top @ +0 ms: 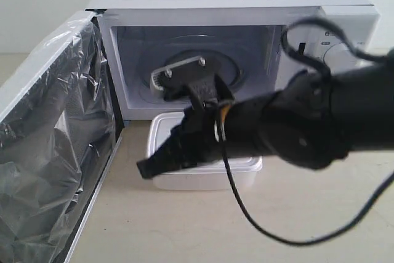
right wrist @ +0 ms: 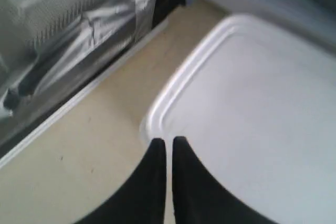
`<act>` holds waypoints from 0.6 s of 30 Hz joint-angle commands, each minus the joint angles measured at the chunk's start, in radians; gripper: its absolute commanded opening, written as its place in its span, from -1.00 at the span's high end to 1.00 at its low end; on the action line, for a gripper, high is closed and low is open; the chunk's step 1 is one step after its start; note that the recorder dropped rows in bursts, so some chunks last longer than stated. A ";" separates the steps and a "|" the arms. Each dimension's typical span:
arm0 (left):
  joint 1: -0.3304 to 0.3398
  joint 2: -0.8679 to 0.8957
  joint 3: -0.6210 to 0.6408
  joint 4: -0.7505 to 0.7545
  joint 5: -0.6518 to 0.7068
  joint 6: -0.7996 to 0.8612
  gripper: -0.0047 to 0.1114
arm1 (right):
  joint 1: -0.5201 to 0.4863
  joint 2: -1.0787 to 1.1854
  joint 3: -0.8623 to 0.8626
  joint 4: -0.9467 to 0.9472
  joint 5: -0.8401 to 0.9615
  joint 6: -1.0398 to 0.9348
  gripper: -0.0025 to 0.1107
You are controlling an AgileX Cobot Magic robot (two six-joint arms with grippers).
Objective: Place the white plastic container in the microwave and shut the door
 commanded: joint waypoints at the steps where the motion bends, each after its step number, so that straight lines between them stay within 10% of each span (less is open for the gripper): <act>1: 0.004 -0.003 0.003 -0.005 0.000 0.005 0.84 | -0.087 0.029 -0.183 -0.012 0.097 -0.076 0.96; 18: 0.004 -0.003 0.003 -0.005 0.000 0.005 0.84 | -0.110 0.297 -0.415 -0.089 0.151 -0.242 0.96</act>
